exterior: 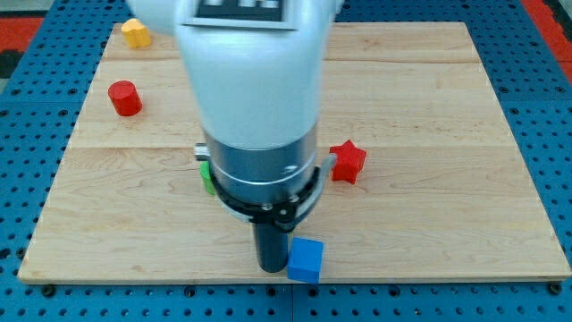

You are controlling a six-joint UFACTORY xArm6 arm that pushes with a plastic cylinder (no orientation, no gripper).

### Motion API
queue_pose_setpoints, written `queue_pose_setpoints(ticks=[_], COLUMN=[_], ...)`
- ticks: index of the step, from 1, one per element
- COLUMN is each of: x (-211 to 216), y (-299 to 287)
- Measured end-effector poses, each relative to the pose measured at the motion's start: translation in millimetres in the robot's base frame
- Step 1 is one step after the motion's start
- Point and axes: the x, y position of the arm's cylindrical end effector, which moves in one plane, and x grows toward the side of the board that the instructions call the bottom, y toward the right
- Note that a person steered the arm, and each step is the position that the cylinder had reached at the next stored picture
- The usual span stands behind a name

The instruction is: Slide the blue cube diagonally bottom right to the red star

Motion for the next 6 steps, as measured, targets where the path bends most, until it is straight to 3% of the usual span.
queue_pose_setpoints(ticks=[1, 2, 4, 6], x=[14.3, 14.4, 13.6, 7.8], y=[-46.7, -41.6, 116.6, 164.3])
